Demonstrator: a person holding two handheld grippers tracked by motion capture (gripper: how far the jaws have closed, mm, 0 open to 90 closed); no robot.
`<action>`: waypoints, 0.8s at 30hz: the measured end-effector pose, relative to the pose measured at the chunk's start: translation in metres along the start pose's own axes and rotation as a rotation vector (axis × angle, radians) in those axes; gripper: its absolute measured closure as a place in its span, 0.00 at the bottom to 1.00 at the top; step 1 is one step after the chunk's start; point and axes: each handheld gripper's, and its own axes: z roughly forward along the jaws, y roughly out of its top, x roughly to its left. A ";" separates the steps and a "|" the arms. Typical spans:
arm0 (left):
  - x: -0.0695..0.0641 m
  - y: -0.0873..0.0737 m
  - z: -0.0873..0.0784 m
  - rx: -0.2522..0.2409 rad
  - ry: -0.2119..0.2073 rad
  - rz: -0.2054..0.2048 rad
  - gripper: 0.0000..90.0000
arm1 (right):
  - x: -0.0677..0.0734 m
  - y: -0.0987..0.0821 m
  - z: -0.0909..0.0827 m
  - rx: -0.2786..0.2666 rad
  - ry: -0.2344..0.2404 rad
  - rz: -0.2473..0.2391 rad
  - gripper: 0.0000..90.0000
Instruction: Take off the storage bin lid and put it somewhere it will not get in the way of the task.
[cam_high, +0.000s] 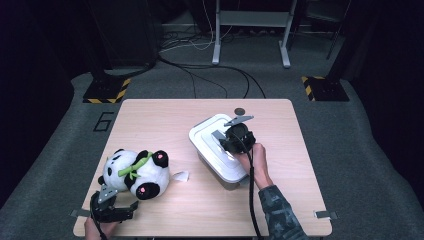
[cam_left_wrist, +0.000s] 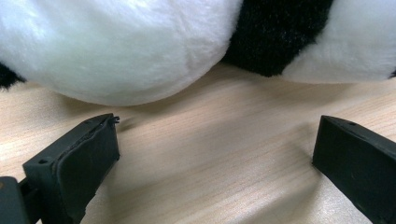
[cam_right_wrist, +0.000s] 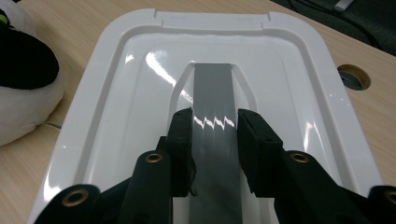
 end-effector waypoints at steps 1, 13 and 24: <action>0.000 0.000 0.000 0.000 0.000 0.000 0.00 | 0.002 -0.001 -0.001 -0.007 -0.007 0.004 0.74; 0.000 0.000 0.000 0.009 0.004 0.002 0.00 | 0.003 0.013 -0.025 -0.060 -0.009 0.015 0.74; 0.000 -0.001 -0.001 -0.004 -0.003 -0.013 0.00 | -0.002 0.021 -0.047 -0.094 -0.036 0.007 0.74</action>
